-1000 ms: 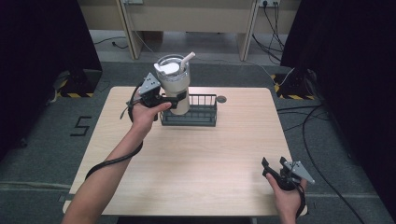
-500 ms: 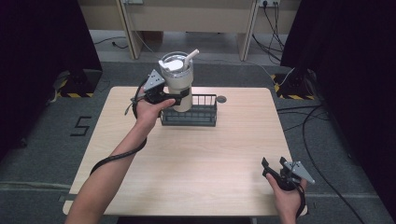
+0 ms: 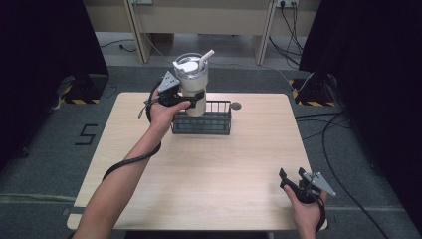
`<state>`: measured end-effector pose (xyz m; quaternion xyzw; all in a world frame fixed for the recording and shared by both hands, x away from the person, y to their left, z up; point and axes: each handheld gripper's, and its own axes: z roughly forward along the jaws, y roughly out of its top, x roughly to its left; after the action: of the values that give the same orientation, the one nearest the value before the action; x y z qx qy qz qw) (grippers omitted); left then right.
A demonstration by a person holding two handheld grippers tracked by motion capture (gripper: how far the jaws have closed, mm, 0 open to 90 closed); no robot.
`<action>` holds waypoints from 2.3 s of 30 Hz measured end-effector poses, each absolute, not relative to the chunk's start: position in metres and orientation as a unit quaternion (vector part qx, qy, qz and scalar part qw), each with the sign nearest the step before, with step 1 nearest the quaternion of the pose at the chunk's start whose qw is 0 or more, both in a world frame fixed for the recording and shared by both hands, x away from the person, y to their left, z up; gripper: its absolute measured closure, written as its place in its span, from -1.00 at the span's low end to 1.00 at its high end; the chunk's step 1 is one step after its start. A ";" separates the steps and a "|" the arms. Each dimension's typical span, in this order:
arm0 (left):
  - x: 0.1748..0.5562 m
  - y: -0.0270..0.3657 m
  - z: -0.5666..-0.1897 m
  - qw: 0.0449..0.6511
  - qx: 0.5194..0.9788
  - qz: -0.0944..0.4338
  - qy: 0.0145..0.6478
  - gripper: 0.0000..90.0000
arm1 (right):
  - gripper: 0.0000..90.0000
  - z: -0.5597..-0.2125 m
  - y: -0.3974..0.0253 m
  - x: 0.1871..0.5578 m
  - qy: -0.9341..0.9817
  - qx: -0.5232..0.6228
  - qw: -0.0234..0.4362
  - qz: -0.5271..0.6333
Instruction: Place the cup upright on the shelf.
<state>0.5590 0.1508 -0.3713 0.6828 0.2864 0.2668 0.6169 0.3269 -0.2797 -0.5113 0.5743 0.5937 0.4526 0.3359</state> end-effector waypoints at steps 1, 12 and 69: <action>0.560 0.151 -0.372 0.616 0.683 0.266 0.287 -0.79 | -0.42 -0.511 -0.280 0.327 0.594 0.574 0.336 0.453; 0.567 0.146 -0.377 0.612 0.685 0.265 0.292 -0.79 | -0.42 -0.512 -0.280 0.327 0.595 0.574 0.334 0.452; 0.587 0.137 -0.429 0.584 0.697 0.248 0.334 -0.80 | -0.42 -0.514 -0.280 0.328 0.599 0.575 0.328 0.450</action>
<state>0.5867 0.1373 -0.4294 0.6971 0.3340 0.2477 0.5840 0.3276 -0.2801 -0.5141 0.5750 0.5991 0.4504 0.3281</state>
